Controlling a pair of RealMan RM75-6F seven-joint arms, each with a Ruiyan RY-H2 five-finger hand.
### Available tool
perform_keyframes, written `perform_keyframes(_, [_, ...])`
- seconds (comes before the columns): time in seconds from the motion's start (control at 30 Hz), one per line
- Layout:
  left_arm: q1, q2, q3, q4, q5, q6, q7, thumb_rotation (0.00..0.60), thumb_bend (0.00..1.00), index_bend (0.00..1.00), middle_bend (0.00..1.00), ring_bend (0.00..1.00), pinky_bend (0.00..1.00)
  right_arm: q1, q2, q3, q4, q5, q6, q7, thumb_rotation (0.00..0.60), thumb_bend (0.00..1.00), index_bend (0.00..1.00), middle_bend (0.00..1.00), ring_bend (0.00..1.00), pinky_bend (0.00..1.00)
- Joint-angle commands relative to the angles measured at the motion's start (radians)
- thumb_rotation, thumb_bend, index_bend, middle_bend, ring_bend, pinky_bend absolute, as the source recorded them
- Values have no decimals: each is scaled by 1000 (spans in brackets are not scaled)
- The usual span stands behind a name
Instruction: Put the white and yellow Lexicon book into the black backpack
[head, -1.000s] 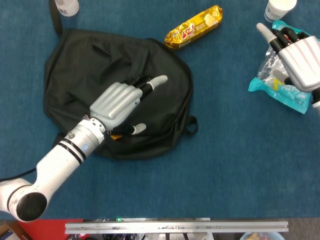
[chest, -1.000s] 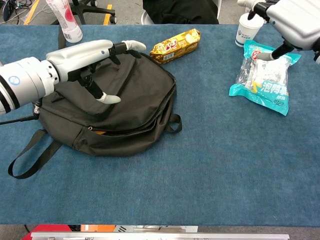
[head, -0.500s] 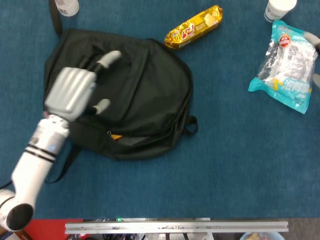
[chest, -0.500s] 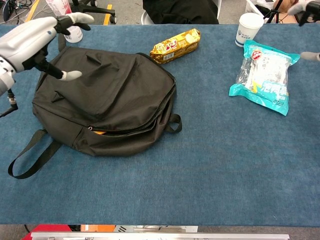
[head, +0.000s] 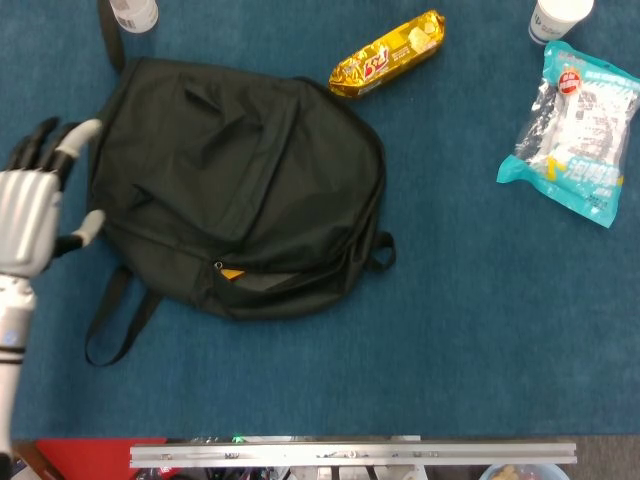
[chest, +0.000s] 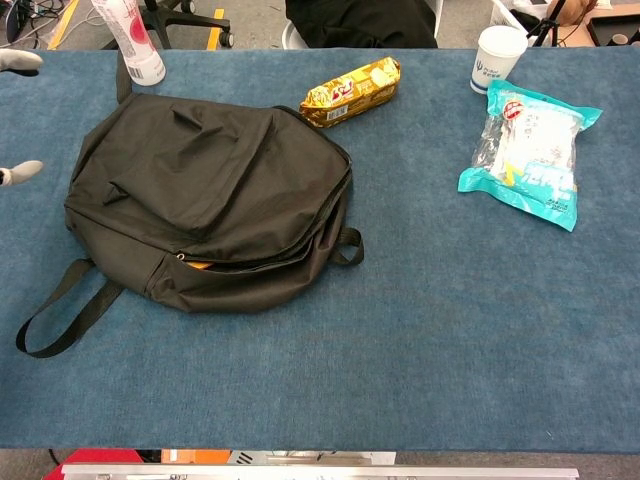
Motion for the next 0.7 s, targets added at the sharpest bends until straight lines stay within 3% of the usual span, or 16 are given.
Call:
perform_keyframes(0.03, [51, 9, 16, 16, 27, 48, -41, 600, 196, 145, 180, 103, 174, -46, 1, -14, 5, -14, 46, 14, 600, 169, 358, 434, 372, 527])
perform_keyframes(0.33, [141, 42, 56, 6, 85, 101, -58, 600, 196, 149, 180, 103, 173, -137, -8, -15, -5, -37, 140, 41, 600, 169, 359, 445, 372, 527])
perform_keyframes(0.7, [172, 48, 47, 3, 135, 98, -62, 600, 196, 154, 180, 103, 173, -173, -20, 7, -11, -59, 161, 61, 600, 169, 385, 450, 376, 527])
